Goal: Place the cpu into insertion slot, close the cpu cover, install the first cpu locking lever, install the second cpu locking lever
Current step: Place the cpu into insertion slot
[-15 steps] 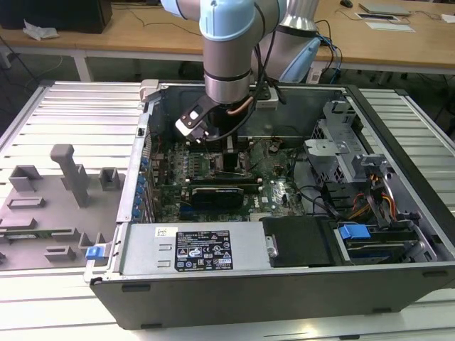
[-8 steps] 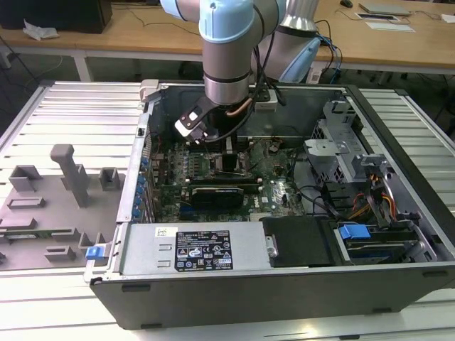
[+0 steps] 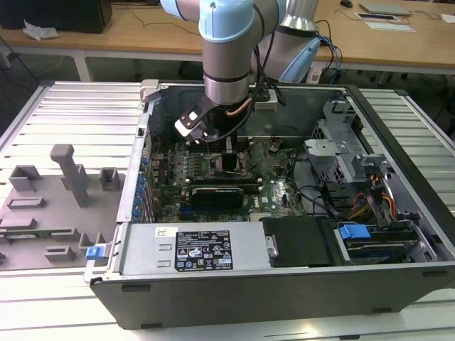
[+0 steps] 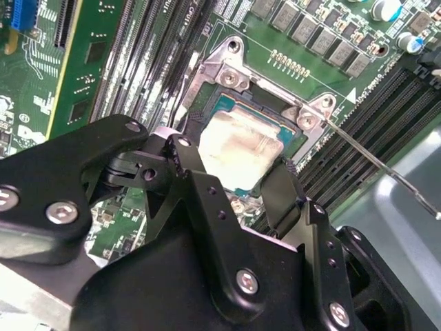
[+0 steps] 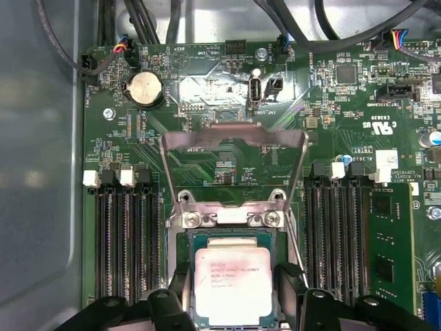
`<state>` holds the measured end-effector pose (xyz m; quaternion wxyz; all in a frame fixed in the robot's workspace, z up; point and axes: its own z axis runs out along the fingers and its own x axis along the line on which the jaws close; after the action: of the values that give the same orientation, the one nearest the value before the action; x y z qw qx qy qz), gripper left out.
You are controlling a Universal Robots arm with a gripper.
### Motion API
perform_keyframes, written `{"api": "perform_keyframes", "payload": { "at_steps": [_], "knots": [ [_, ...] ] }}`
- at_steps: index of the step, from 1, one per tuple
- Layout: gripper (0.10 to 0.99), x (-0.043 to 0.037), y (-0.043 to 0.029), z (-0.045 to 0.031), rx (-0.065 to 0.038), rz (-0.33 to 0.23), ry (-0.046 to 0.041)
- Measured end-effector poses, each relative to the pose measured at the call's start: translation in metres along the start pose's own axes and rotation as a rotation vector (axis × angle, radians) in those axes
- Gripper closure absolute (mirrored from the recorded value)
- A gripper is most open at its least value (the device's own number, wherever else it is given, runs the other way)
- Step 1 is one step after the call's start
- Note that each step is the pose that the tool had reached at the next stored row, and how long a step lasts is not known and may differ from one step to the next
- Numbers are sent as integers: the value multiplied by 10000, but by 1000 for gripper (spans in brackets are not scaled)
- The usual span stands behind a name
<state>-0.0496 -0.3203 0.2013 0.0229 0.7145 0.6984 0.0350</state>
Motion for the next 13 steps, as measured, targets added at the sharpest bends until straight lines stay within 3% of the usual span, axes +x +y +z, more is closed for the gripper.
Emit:
{"api": "perform_keyframes", "payload": {
  "at_steps": [6,8,13],
  "knots": [
    [471,2,7,-109,-3,-2,-1],
    [471,4,13,-191,-7,0,1],
    [486,4,13,-196,-7,-1,1]
  ]
}}
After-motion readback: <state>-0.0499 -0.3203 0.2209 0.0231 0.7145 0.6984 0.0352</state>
